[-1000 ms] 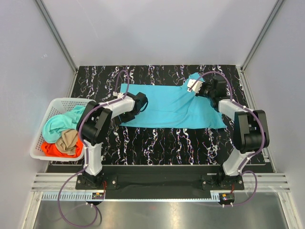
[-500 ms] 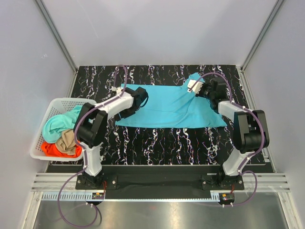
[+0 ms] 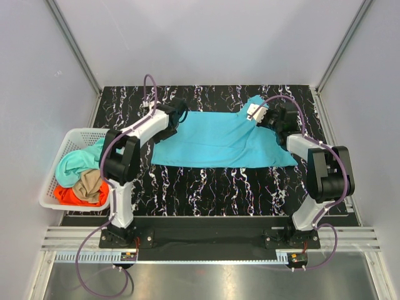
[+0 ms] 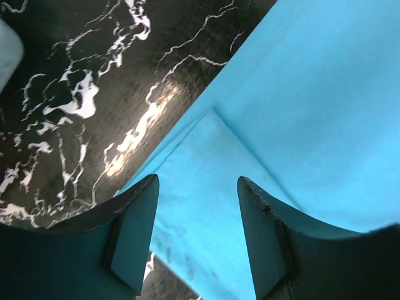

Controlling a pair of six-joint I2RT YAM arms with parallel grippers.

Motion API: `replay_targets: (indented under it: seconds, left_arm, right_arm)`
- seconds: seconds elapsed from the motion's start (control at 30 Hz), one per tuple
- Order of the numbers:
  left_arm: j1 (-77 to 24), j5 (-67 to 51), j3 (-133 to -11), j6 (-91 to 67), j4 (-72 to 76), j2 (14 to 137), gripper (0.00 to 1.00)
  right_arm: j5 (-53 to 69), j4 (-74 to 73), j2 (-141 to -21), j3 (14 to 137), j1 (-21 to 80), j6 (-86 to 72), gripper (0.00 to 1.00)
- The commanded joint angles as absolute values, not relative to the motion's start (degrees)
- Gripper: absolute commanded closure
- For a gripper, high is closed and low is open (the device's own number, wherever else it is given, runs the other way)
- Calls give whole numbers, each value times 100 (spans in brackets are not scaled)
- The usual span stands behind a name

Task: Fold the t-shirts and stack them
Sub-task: Fold the tshirt

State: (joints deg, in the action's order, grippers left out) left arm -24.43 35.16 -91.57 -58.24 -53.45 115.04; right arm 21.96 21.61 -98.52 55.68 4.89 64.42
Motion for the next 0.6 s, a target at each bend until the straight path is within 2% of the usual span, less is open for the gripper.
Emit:
replay_targets:
  seconds: [0.0,0.07,0.1,0.17,0.3,0.37,0.4,0.47,0.5,0.53,0.57]
  left_arm:
    - [-2365,3629,-9527,-5651,-5300,11768,41]
    - [-2225,3665,-9519,-5660,-5274,11926,40]
    - [-2180,3665,-9519,-5669,-5282,11979,40]
    - [-2075,3648,-9501,-5695,-5291,12163,40]
    - [-2013,3577,-9536,-5774,-5440,12436,40]
    - [-2021,3507,-9519,-5739,-5414,12498,40]
    - [-2021,3481,-9527,-5731,-5414,12515,40]
    - [-2021,3472,-9545,-5704,-5388,12498,40]
    - [-2021,3480,-9554,-5687,-5405,12481,40]
    - [-2021,3498,-9589,-5687,-5423,12480,40]
    - [-2021,3524,-9606,-5687,-5432,12463,40]
  right_arm:
    - [2215,2531,-9791,5704,545,6153,100]
    - [2206,2654,-9817,5695,545,6021,98]
    - [2223,2698,-9817,5669,545,5986,90]
    - [2215,2760,-9844,5695,554,5950,84]
    - [2092,2733,-9721,5713,554,5653,82]
    - [1917,2716,-9511,5783,571,4864,74]
    - [1464,2707,-9318,5853,580,3860,71]
    - [803,1973,-9142,6455,589,2600,64]
    - [78,1360,-9062,6825,589,1322,63]
    - [-312,-213,-9096,7273,598,735,64]
    - [-691,-1038,-9158,8174,589,251,67]
